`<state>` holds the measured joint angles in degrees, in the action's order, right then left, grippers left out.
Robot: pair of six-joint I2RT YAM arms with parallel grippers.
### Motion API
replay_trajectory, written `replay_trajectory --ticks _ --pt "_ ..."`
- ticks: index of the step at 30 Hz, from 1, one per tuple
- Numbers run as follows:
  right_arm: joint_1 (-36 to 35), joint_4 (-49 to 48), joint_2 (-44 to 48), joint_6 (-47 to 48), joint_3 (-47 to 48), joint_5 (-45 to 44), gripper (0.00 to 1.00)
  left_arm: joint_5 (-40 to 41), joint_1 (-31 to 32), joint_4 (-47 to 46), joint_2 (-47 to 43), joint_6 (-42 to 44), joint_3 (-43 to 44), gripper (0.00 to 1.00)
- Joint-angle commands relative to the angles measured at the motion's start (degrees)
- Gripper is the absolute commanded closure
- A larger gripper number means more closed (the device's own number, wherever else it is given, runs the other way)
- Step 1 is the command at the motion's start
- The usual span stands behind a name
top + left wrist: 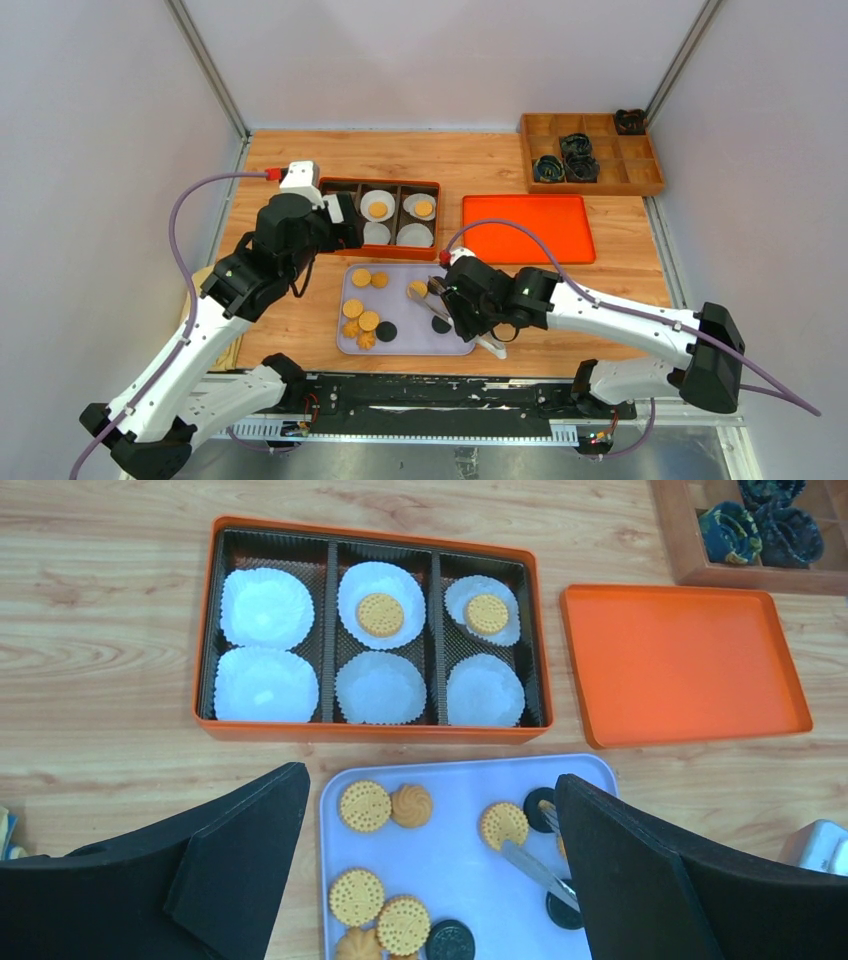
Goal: Pack the cookies
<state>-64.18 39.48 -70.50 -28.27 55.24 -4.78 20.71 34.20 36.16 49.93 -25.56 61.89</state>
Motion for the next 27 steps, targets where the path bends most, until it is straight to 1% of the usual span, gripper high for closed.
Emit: replay_trajectory --ticks 1,5,11,16,21,27 --pt "-0.9 3.0 0.5 0.2 4.5 -6.1 0.52 -0.1 -0.4 0.3 -1.2 -0.4 -0.1 0.00" --pt "-0.9 6.8 3.4 0.7 6.8 -9.7 0.52 -1.0 -0.4 0.7 -1.4 -0.7 0.4 0.00" --pt "-0.9 8.3 7.0 0.0 4.5 -10.8 0.51 -2.3 -0.4 0.4 -1.0 -1.5 0.5 0.00" --pt "-0.9 8.2 6.0 -0.4 2.9 -11.4 0.51 -3.5 -0.4 -0.3 0.0 -1.9 0.1 0.00" --pt "-0.9 7.7 3.9 -0.5 2.4 -9.5 0.51 -3.7 -0.4 -0.5 0.4 -1.9 0.1 0.00" --pt "-0.9 6.0 3.5 -1.2 0.1 -7.4 0.51 -3.3 -0.4 -0.5 0.2 -1.8 -0.3 0.00"
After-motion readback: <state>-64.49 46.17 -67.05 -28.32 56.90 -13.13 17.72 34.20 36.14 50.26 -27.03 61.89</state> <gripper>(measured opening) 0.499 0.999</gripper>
